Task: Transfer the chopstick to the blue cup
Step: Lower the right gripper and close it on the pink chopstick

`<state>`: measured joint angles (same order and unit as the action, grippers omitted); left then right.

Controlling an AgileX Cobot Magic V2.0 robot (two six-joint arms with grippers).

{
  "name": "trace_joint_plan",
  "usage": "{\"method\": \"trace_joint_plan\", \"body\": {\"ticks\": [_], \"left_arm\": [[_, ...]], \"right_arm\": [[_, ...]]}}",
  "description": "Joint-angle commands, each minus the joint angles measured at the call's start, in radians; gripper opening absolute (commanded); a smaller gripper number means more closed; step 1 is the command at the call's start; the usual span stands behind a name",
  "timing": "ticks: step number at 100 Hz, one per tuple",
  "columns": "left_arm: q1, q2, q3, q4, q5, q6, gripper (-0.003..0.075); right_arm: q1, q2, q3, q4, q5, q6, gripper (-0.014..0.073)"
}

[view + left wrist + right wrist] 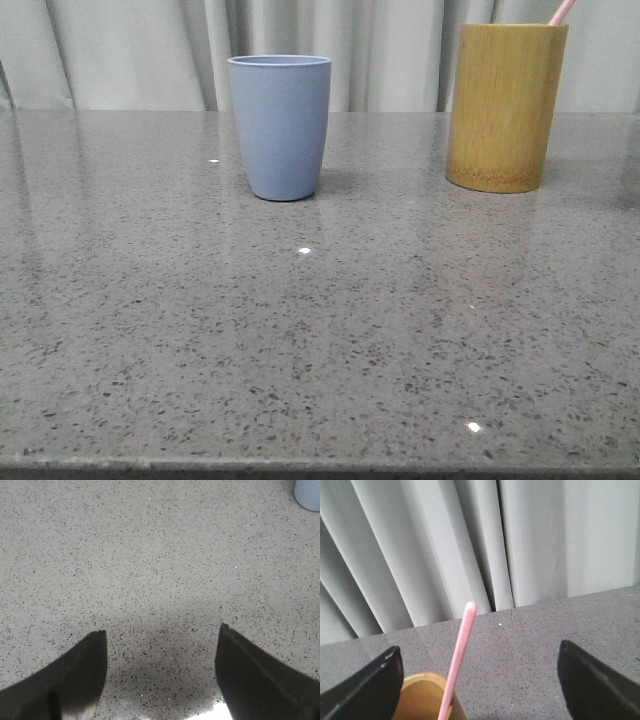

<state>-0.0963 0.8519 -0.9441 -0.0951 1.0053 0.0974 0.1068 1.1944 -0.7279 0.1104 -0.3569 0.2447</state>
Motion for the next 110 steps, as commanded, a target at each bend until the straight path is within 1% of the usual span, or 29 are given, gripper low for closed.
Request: {"method": "trace_joint_plan", "body": {"ticks": [1, 18, 36, 49, 68, 87, 110], "left_arm": [[0.003, -0.009, -0.024, -0.014, -0.061, 0.003, 0.0449], [0.003, -0.009, -0.024, -0.014, -0.061, 0.003, 0.0449], [0.003, -0.009, -0.024, -0.014, -0.061, 0.003, 0.0449], [0.003, -0.009, -0.024, -0.014, -0.061, 0.003, 0.0449], [0.003, -0.009, -0.024, -0.014, -0.061, 0.003, 0.0449], [0.003, -0.009, -0.024, -0.014, -0.061, 0.003, 0.0449], [0.003, -0.009, -0.024, -0.014, -0.061, 0.003, 0.0449]], "right_arm": [[-0.004, 0.020, -0.033, -0.003, -0.145, 0.039, 0.0624], [0.007, 0.084, -0.033, -0.021, -0.231, 0.097, 0.0624], [0.040, 0.150, -0.051, -0.022, -0.317, 0.097, 0.0624], [0.044, 0.191, -0.087, -0.022, -0.313, 0.108, 0.0624], [0.044, 0.210, -0.091, -0.022, -0.323, 0.113, 0.0622], [0.044, 0.235, -0.092, -0.022, -0.380, 0.113, 0.0622], [0.044, 0.268, -0.112, -0.022, -0.390, 0.113, 0.0622]]}}
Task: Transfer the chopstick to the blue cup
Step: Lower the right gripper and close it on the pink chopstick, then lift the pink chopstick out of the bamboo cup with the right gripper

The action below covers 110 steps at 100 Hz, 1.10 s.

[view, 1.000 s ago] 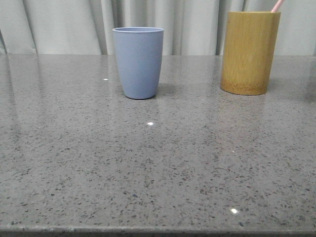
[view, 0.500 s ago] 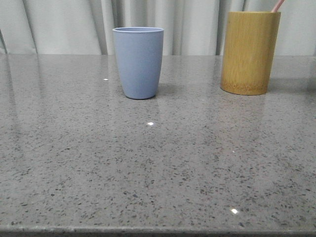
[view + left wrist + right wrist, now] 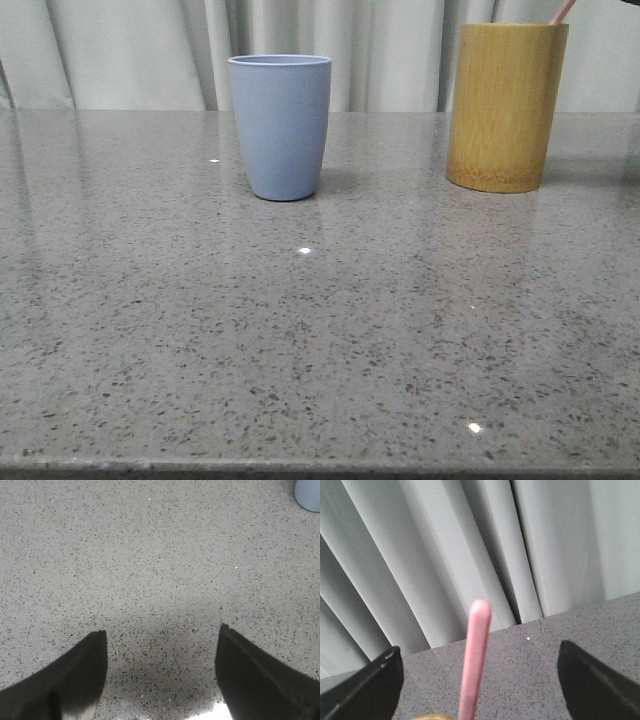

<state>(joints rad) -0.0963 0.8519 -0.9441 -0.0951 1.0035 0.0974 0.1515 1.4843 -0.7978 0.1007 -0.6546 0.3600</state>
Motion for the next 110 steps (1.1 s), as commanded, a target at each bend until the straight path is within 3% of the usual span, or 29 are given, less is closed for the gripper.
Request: {"method": "trace_joint_plan", "body": {"ticks": [1, 14, 35, 66, 99, 110], "left_arm": [[0.003, -0.009, -0.024, -0.014, -0.059, 0.003, 0.0449], [0.003, -0.009, -0.024, -0.014, -0.059, 0.003, 0.0449], [0.003, -0.009, -0.024, -0.014, -0.059, 0.003, 0.0449], [0.003, -0.009, -0.024, -0.014, -0.057, 0.003, 0.0449], [0.003, -0.009, -0.024, -0.014, -0.057, 0.003, 0.0448], [0.003, -0.009, -0.024, -0.014, -0.057, 0.003, 0.0448]], "right_arm": [[0.000, -0.020, -0.043, -0.012, -0.092, -0.002, 0.0622], [0.000, -0.021, -0.044, -0.014, -0.091, -0.002, 0.0582], [0.000, -0.021, -0.044, -0.026, -0.070, -0.002, 0.0380], [0.000, -0.021, -0.044, -0.027, -0.099, -0.002, 0.0192], [0.000, -0.021, -0.044, -0.027, -0.169, -0.002, -0.0065], [0.000, -0.022, -0.044, -0.027, -0.168, -0.002, -0.0064]]}}
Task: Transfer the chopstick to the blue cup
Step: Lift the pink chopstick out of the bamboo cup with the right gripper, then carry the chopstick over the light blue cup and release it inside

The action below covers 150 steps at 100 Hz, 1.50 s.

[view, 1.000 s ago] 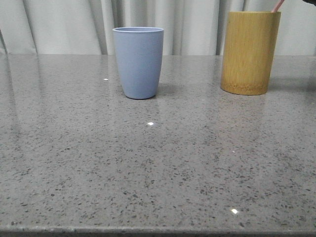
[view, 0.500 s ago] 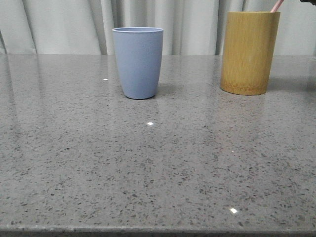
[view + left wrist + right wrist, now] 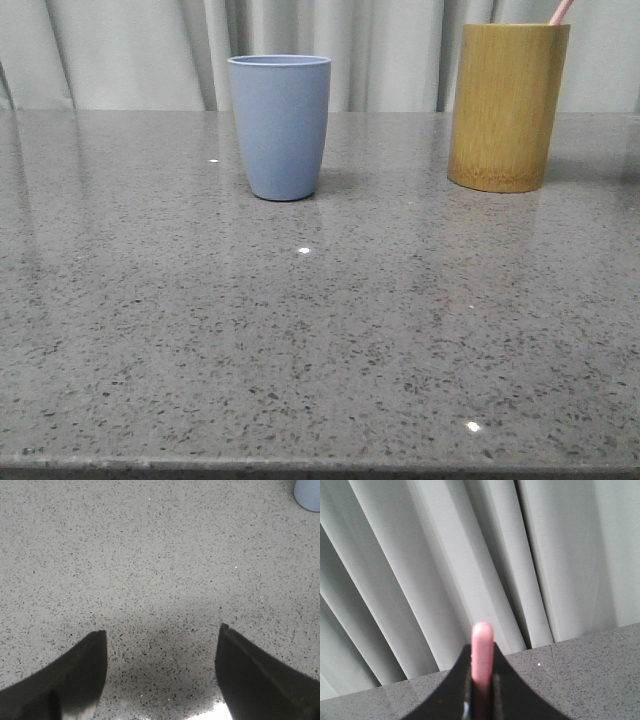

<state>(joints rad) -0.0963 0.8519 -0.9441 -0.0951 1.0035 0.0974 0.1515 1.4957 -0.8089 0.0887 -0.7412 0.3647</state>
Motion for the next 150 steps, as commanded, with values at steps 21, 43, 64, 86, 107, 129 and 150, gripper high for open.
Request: {"method": "trace_joint_plan", "body": {"ticks": [21, 43, 64, 86, 107, 129, 150], "left_arm": [[0.003, -0.009, -0.024, -0.014, -0.056, 0.003, 0.0448], [0.003, -0.009, -0.024, -0.014, -0.056, 0.003, 0.0448], [0.003, -0.009, -0.024, -0.014, -0.051, 0.003, 0.0438], [0.003, -0.009, -0.024, -0.014, -0.051, 0.003, 0.0438], [0.003, -0.009, -0.024, -0.014, -0.051, 0.003, 0.0438], [0.003, -0.009, -0.024, -0.014, -0.049, 0.003, 0.0438], [0.003, -0.009, -0.024, -0.014, -0.049, 0.003, 0.0438]], "right_arm": [[0.000, -0.065, -0.033, -0.015, -0.080, -0.007, -0.0064], [0.000, -0.113, -0.094, -0.015, -0.001, -0.007, -0.0064], [0.000, -0.161, -0.229, -0.018, 0.172, -0.008, -0.0064], [0.000, -0.197, -0.431, -0.074, 0.431, -0.009, -0.0064], [0.058, -0.203, -0.569, -0.074, 0.634, -0.009, -0.0064], [0.213, -0.173, -0.571, -0.074, 0.586, -0.009, -0.0064], [0.315, -0.086, -0.571, -0.074, 0.548, -0.009, -0.0064]]}}
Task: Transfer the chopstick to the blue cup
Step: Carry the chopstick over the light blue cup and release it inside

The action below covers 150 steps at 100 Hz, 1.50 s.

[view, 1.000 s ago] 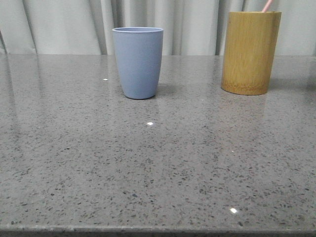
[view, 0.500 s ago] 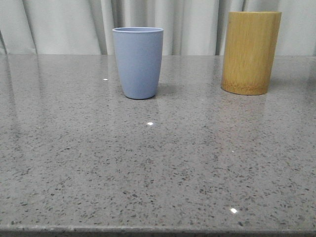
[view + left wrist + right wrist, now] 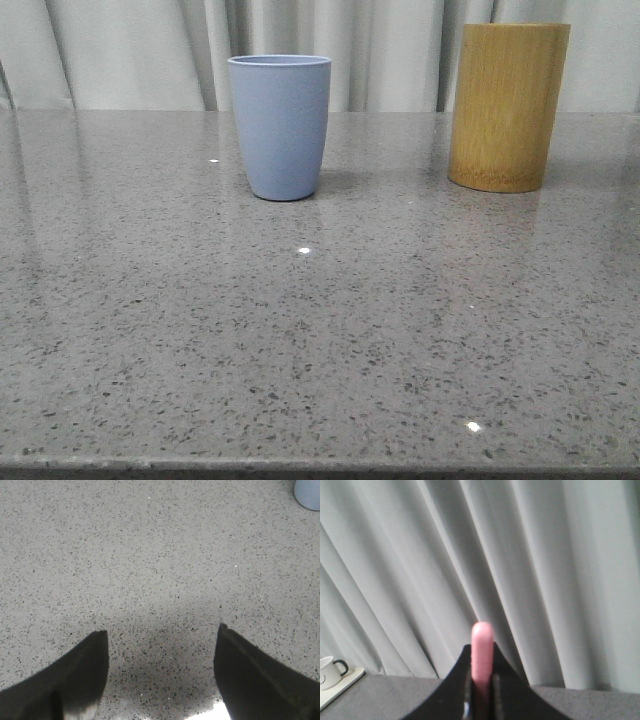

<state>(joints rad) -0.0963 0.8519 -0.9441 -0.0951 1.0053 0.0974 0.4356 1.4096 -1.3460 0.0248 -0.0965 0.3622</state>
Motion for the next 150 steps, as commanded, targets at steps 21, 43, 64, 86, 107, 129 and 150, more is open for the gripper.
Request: {"method": "trace_joint_plan", "body": {"ticks": [21, 43, 64, 86, 107, 129, 150], "left_arm": [[0.003, -0.009, -0.024, -0.014, -0.051, 0.003, 0.0438], [0.003, -0.009, -0.024, -0.014, -0.051, 0.003, 0.0438], [0.003, -0.009, -0.024, -0.014, -0.051, 0.003, 0.0438], [0.003, -0.009, -0.024, -0.014, -0.051, 0.003, 0.0438], [0.003, -0.009, -0.024, -0.014, -0.051, 0.003, 0.0438], [0.003, -0.009, -0.024, -0.014, -0.051, 0.003, 0.0438], [0.003, -0.009, -0.024, -0.014, -0.051, 0.003, 0.0438]], "right_arm": [[0.096, 0.084, -0.034, -0.025, -0.136, -0.007, -0.0064], [0.125, 0.155, -0.033, -0.078, -0.138, -0.007, -0.0064], [0.126, 0.189, -0.033, -0.081, -0.133, -0.007, -0.0064], [0.126, 0.192, -0.033, -0.082, -0.129, -0.007, 0.0111], [0.126, 0.192, -0.033, -0.082, -0.128, -0.006, 0.0417], [0.122, 0.166, -0.033, -0.083, -0.102, -0.010, 0.0425], [0.059, 0.041, -0.033, -0.085, 0.058, -0.094, 0.0425]]}}
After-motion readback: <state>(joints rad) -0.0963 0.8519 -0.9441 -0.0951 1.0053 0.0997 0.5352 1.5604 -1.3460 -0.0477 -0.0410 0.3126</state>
